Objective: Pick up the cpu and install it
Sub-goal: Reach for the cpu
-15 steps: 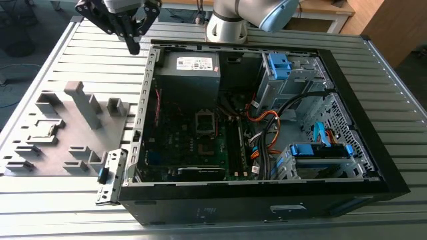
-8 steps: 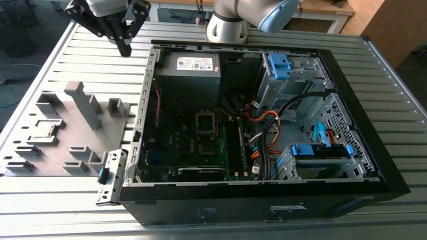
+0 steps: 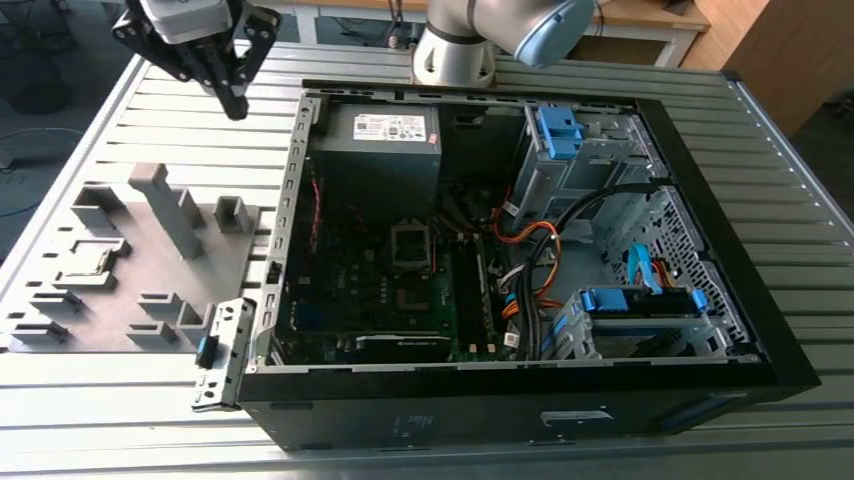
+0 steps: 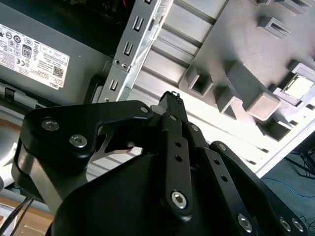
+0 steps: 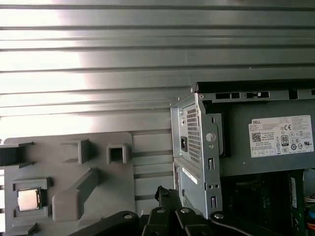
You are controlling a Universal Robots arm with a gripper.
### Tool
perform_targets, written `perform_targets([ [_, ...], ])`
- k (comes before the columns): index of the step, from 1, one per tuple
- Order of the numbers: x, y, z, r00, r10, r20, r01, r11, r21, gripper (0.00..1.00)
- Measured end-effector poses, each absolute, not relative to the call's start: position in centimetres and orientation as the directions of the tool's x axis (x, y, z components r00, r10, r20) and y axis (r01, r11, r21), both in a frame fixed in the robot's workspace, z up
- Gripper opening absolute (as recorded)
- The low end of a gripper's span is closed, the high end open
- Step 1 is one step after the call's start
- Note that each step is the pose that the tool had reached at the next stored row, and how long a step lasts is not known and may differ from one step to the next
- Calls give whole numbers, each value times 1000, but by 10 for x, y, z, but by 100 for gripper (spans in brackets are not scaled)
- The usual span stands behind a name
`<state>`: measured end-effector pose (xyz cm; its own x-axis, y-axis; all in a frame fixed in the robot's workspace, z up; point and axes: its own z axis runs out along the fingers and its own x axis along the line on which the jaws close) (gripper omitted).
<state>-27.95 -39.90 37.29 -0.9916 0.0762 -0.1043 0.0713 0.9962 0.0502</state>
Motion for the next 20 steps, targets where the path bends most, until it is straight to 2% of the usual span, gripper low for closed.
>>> perform_targets([
  [20,-298,-399,367,-990,76,-121,71,996,51,11],
])
